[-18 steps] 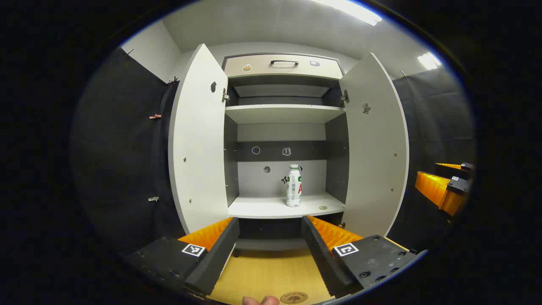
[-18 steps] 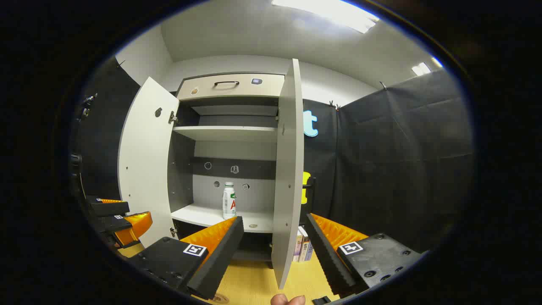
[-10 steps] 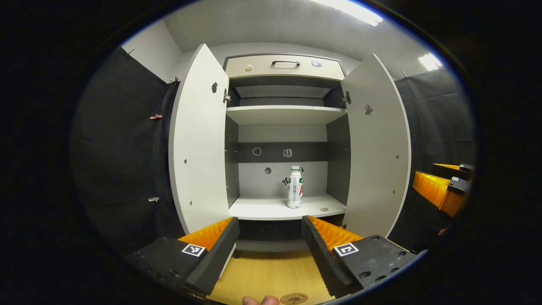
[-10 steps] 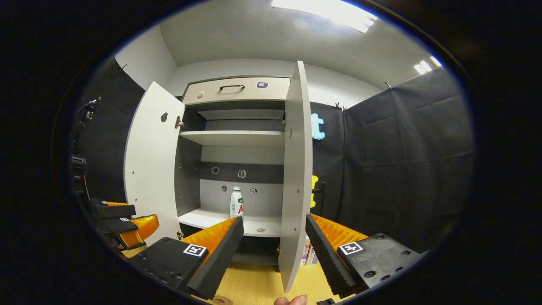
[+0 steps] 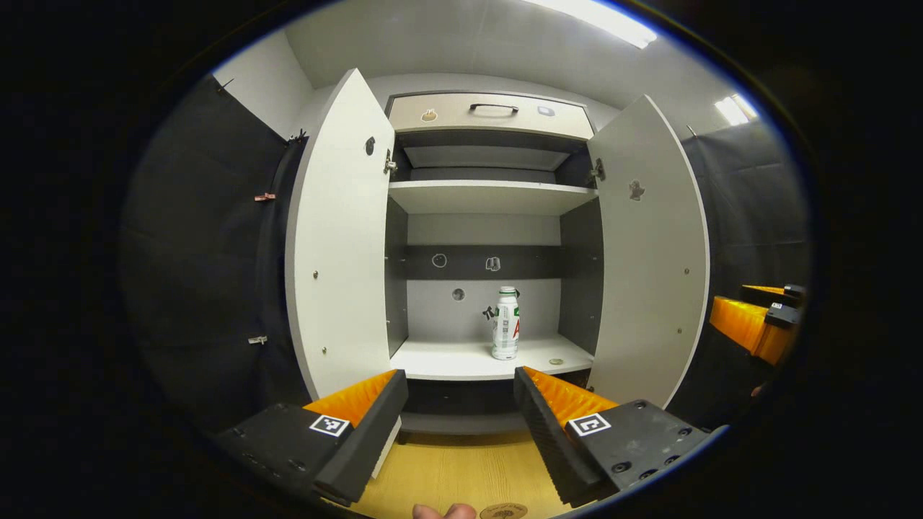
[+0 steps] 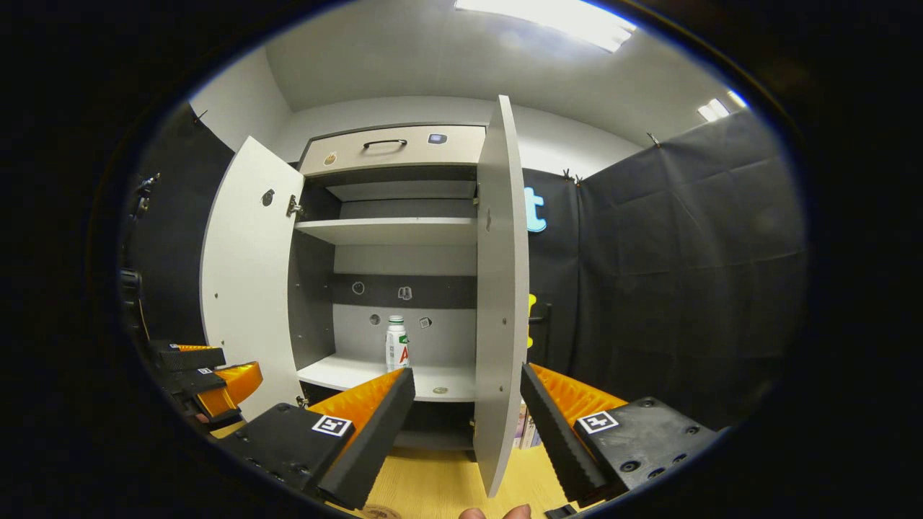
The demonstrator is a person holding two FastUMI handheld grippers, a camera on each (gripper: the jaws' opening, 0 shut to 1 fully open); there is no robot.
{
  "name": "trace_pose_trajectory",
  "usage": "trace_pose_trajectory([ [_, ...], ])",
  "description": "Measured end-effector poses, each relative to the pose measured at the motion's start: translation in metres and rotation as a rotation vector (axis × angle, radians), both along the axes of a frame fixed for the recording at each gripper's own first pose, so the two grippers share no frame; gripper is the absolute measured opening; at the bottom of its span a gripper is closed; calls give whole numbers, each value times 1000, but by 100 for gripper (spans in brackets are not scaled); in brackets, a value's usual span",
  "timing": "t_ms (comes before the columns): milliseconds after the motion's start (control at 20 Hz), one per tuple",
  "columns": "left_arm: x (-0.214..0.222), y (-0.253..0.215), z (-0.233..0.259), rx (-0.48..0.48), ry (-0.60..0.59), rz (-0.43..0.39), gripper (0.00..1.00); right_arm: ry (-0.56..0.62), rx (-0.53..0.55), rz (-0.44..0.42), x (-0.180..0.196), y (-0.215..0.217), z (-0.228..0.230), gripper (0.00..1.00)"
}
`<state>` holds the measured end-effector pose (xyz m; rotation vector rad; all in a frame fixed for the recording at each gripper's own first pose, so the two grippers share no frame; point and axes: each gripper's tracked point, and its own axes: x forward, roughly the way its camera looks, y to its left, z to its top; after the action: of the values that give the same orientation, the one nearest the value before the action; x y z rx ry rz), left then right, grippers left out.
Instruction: Grasp the bottle in the cabinet with the left hand and place it on the coaster, then close the right door with the right hand and the left door with the left hand.
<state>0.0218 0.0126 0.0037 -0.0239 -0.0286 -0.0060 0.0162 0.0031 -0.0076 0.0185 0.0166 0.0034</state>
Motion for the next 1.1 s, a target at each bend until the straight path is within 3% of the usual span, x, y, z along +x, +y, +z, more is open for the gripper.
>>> trace_pose_trajectory([
  [450,59,-30,8,8,-2,-66,94,-2,2,-7,12,-10,-3,97],
  [900,179,-77,13,0,-11,-161,95,7,-5,-11,28,-35,-14,97],
  [1100,242,-87,4,0,8,-152,95,2,-1,-18,38,-49,-18,97],
])
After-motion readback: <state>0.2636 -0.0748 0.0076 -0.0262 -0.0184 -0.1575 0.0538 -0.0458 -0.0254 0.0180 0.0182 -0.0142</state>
